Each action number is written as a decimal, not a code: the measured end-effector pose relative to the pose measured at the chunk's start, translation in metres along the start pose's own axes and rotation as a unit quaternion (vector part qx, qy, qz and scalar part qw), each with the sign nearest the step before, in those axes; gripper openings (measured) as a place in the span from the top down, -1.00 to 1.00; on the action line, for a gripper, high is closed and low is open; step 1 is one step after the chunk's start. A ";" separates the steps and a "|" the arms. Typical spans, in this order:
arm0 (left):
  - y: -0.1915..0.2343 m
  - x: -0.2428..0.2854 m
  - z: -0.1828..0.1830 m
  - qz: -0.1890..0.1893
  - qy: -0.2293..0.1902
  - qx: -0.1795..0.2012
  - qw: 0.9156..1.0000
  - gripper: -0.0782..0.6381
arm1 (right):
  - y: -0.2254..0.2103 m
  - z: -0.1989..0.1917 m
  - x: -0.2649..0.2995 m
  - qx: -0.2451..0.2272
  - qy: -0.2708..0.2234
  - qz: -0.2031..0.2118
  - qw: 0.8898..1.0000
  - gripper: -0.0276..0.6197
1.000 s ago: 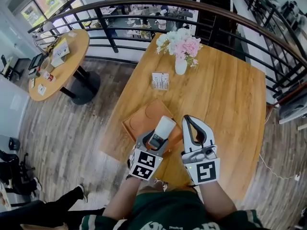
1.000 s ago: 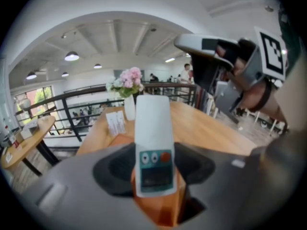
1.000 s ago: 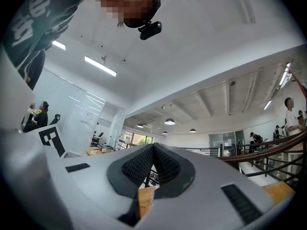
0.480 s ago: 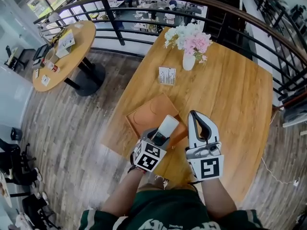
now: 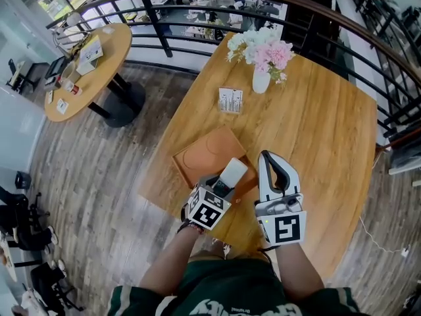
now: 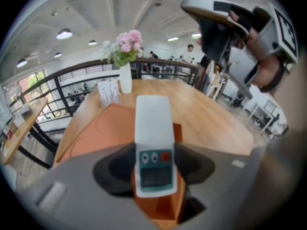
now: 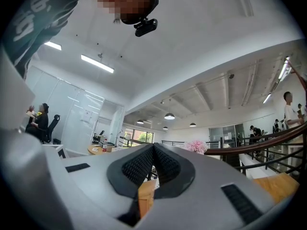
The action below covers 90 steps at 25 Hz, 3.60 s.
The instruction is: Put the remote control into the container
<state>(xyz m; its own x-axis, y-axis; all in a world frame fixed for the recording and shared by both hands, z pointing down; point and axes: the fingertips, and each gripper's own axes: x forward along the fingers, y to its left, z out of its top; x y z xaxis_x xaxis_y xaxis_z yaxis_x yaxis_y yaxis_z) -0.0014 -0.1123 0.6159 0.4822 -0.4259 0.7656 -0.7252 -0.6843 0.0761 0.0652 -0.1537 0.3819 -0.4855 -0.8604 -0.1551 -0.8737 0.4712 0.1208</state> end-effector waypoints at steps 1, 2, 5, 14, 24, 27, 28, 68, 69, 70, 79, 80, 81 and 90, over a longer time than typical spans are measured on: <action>0.000 0.003 -0.002 -0.002 0.006 -0.001 1.000 0.09 | 0.000 -0.001 0.001 0.001 0.001 0.001 1.000 0.87; 0.001 0.005 -0.005 -0.003 0.013 -0.001 1.000 0.09 | 0.001 -0.003 0.001 0.002 0.003 0.002 1.000 0.87; 0.004 0.012 -0.011 -0.006 0.033 -0.003 0.999 0.09 | 0.001 -0.007 0.001 0.006 0.009 0.002 1.000 0.87; 0.002 0.027 -0.028 -0.030 0.076 -0.021 0.996 0.09 | 0.002 -0.016 0.004 0.008 0.024 0.002 1.000 0.87; 0.000 0.042 -0.046 -0.050 0.111 -0.031 0.992 0.09 | 0.004 -0.026 0.004 0.009 0.040 -0.002 0.999 0.87; 0.001 0.047 -0.048 -0.051 0.119 -0.029 0.991 0.09 | 0.004 -0.029 0.003 0.009 0.042 -0.002 0.999 0.87; 0.002 0.049 -0.049 -0.051 0.121 -0.028 0.991 0.09 | 0.005 -0.029 0.003 0.008 0.043 -0.002 0.999 0.87; -0.016 0.083 -0.072 -0.115 0.229 0.050 0.965 0.05 | 0.000 -0.026 -0.004 -0.017 0.054 -0.027 0.998 0.87; -0.016 0.082 -0.072 -0.115 0.228 0.050 0.965 0.05 | -0.001 -0.025 -0.004 -0.018 0.053 -0.028 0.998 0.87; -0.016 0.081 -0.072 -0.116 0.227 0.050 0.966 0.05 | -0.001 -0.024 -0.004 -0.018 0.053 -0.030 0.998 0.87; -0.016 0.078 -0.070 -0.123 0.222 0.038 0.967 0.05 | -0.008 -0.013 -0.012 -0.029 0.053 -0.037 0.997 0.87; -0.017 0.077 -0.069 -0.124 0.221 0.040 0.966 0.05 | -0.008 -0.010 -0.012 -0.031 0.052 -0.037 0.997 0.87; -0.018 0.076 -0.068 -0.124 0.219 0.043 0.967 0.05 | -0.008 -0.008 -0.013 -0.032 0.051 -0.038 0.997 0.87; -0.015 0.056 -0.059 -0.120 0.199 0.048 0.971 0.07 | 0.003 0.011 -0.017 -0.041 0.034 -0.034 0.998 0.87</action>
<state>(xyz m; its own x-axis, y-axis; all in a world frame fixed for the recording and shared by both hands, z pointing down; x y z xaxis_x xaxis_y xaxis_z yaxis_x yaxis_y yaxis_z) 0.0076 -0.0906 0.6954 0.3903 0.0022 0.9207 -0.5563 -0.7962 0.2378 0.0707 -0.1358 0.3741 -0.4189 -0.9026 -0.0990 -0.8979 0.3956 0.1928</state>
